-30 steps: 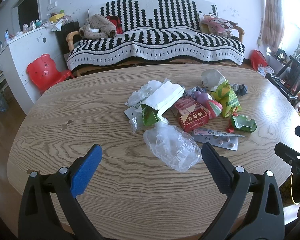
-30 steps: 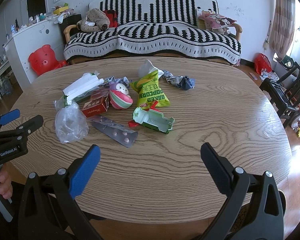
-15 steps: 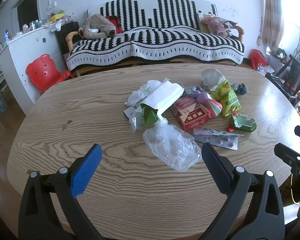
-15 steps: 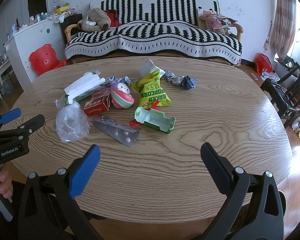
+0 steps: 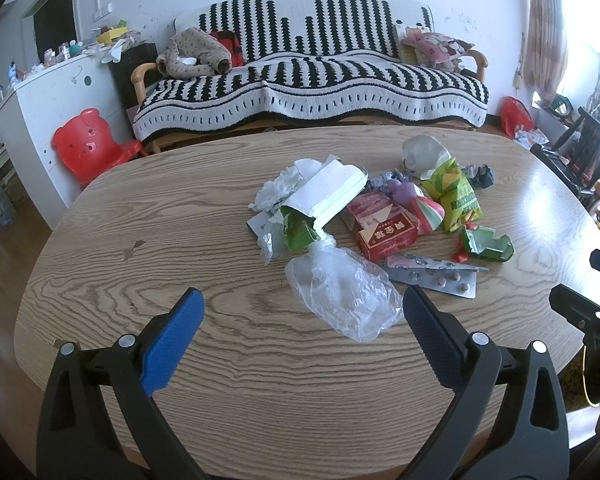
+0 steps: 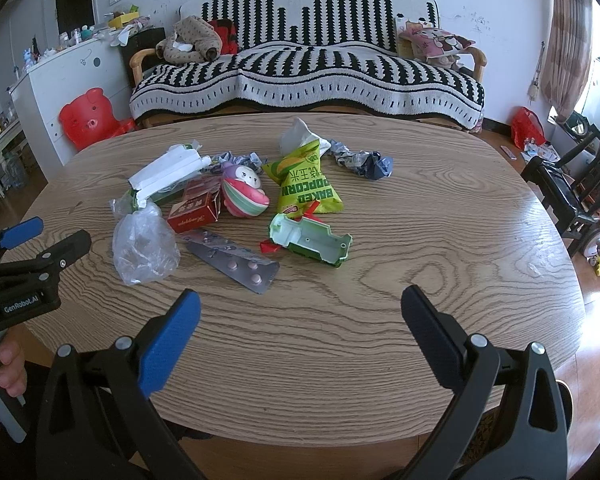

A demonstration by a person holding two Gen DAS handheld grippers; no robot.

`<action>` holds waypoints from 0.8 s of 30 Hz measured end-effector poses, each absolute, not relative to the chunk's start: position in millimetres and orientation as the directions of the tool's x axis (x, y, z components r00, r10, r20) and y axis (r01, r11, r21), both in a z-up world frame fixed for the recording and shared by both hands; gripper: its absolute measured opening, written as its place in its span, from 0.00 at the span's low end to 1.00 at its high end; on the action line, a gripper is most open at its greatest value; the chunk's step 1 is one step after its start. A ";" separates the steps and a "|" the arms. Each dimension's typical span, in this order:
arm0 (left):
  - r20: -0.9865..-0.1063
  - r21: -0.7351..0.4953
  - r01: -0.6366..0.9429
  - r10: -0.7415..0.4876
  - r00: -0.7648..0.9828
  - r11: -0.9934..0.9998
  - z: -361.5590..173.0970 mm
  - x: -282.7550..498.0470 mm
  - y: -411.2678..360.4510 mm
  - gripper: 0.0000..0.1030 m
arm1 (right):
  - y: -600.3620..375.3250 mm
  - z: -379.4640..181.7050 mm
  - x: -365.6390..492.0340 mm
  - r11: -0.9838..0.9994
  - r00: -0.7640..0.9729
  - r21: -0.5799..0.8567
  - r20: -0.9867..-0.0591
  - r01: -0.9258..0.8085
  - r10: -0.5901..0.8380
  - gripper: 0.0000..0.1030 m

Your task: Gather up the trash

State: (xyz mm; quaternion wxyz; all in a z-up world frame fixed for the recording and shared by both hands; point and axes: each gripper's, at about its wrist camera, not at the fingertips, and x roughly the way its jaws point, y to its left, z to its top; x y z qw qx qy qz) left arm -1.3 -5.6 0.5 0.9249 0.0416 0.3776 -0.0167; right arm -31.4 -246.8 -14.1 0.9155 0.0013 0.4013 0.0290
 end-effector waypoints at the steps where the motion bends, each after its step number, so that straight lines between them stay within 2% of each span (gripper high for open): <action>1: -0.700 0.065 0.064 0.000 0.714 0.996 -0.3 -1.1 -7.2 0.94 | -246.9 -14.1 -31.4 0.998 0.676 0.027 -0.735 -0.052 0.055 0.94; 20: -0.700 0.077 0.092 -0.012 0.714 0.993 -3.6 14.0 19.6 0.94 | -250.2 -17.6 -17.9 0.999 0.677 0.036 -0.734 -0.034 0.050 0.94; 24: -0.693 0.128 0.115 0.006 0.721 0.985 -3.9 35.3 23.6 0.94 | -260.1 -22.3 3.4 0.998 0.671 0.063 -0.739 -0.023 0.062 0.94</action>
